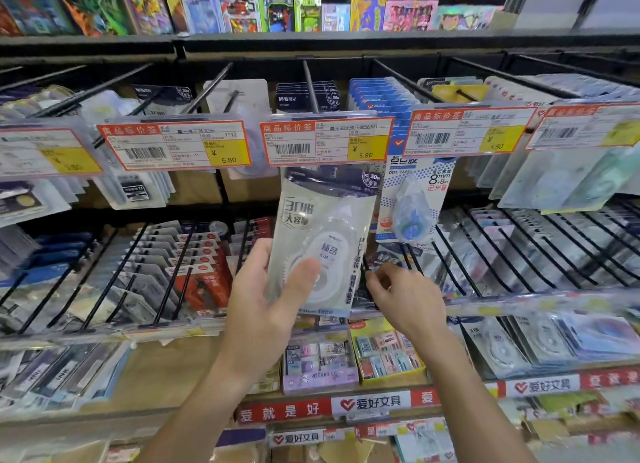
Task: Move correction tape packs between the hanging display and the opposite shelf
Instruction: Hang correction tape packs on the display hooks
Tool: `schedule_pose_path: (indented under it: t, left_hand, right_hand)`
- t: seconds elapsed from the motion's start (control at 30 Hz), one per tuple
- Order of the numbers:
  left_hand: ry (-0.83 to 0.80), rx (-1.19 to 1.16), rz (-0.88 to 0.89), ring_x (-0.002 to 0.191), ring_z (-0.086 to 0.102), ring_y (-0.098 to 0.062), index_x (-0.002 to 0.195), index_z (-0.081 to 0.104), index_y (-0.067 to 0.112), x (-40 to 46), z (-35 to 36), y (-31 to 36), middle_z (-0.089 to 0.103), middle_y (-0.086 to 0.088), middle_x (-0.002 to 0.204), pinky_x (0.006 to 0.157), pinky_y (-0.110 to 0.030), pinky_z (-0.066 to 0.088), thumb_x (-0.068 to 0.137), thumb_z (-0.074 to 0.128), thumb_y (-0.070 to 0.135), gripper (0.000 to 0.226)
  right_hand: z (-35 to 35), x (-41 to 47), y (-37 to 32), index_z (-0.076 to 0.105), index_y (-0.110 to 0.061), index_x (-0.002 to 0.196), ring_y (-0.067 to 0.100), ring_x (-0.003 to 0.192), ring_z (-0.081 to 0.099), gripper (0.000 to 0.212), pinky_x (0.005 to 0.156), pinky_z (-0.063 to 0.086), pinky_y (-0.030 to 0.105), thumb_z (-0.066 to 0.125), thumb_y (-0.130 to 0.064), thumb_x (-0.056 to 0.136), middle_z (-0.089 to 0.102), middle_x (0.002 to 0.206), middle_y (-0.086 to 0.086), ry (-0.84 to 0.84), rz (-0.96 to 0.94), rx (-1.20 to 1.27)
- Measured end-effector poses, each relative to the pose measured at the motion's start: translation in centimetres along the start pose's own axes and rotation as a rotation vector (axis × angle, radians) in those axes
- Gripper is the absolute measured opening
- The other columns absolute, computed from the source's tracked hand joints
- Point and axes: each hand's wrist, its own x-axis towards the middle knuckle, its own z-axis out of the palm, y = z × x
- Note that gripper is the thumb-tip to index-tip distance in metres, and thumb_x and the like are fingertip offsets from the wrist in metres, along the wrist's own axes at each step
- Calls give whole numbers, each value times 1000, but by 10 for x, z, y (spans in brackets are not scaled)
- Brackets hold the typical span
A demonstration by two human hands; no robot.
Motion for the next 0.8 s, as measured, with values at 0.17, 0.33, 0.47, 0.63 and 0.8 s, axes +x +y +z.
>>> schedule_pose_path:
  t: [0.17, 0.33, 0.47, 0.63, 0.8]
  left_hand:
    - [106, -22, 13, 90, 72, -24, 109, 58, 22, 17, 3, 9, 71, -1, 103, 58, -30, 58, 93, 63, 38, 23]
    - [137, -62, -22, 77, 73, -22, 106, 56, 17, 29, 6, 12, 70, -3, 96, 45, -32, 56, 93, 60, 33, 21]
    - [168, -89, -48, 69, 71, -28, 107, 58, 17, 19, 10, 6, 70, -3, 92, 40, -29, 51, 93, 60, 33, 22]
    - [195, -85, -41, 72, 72, -27, 105, 59, 20, 14, 10, 4, 70, -1, 92, 40, -31, 53, 89, 64, 43, 28]
    - [218, -64, -50, 69, 70, -28, 105, 58, 18, 11, 15, 4, 69, -3, 91, 40, -32, 52, 93, 63, 38, 24]
  right_hand:
    - [1, 1, 1, 58, -23, 81, 24, 61, 58, 35, 52, 38, 29, 43, -48, 100, 64, 67, -1, -3, -10, 25]
    - [3, 0, 2, 49, -26, 72, 23, 58, 55, 34, 49, 33, 29, 46, -46, 100, 58, 61, -4, 17, -27, 68]
    - [3, 1, 2, 48, -27, 72, 21, 58, 56, 35, 51, 38, 28, 45, -49, 99, 59, 62, -5, 17, -21, 61]
    - [2, 0, 2, 48, -26, 70, 23, 58, 56, 37, 60, 52, 32, 43, -49, 98, 56, 60, -6, 0, -37, 71]
    - [-4, 0, 1, 50, -23, 76, 26, 65, 54, 31, 58, 43, 31, 44, -43, 99, 57, 68, -1, -36, -50, 53]
